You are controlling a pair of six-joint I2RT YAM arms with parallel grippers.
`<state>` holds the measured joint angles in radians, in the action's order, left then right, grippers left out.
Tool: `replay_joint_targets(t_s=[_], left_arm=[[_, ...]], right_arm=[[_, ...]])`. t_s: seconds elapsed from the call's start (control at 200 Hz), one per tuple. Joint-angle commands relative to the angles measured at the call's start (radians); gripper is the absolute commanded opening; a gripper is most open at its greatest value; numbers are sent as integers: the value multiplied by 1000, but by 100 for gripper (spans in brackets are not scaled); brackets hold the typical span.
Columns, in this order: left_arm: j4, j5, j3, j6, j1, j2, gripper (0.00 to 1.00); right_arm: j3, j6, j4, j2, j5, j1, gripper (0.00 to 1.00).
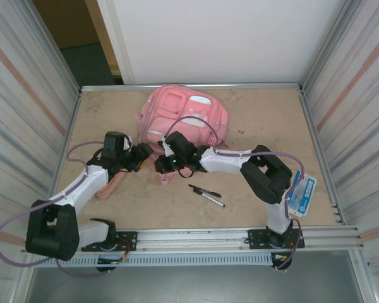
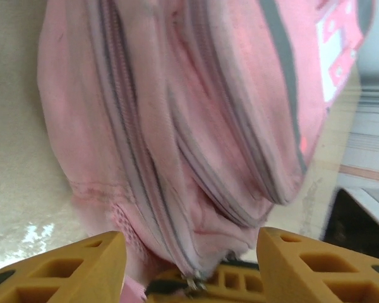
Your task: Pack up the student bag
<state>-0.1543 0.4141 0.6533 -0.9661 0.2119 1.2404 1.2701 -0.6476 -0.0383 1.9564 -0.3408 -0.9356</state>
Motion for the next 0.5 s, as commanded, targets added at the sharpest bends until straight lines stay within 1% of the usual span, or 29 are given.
replay_joint_targets(t_s=[0.0,0.095,0.145,0.22,0.276,0.326,0.496], left_arm=[[16,-32,-7,-18,1,60,54],[7,-53,2,-15,-2,91,47],[9,-67,0,-12,-5,95,39],[22,-68,-1,-1,-12,97,25],[17,-67,8,24,-20,100,10],[-1,-73,18,56,-32,103,0],[-23,-31,55,117,-86,144,0]], right_arm=[[36,-19,-64,-1,-51,-30,0],[-2,-35,-86,-8,-45,-32,0],[-13,-40,-79,-13,-46,-31,0],[-49,-38,-66,-43,-28,-29,0],[-89,-31,-62,-72,-9,-26,0],[-123,-20,-50,-96,4,-14,0],[-216,2,-1,-171,22,32,0]])
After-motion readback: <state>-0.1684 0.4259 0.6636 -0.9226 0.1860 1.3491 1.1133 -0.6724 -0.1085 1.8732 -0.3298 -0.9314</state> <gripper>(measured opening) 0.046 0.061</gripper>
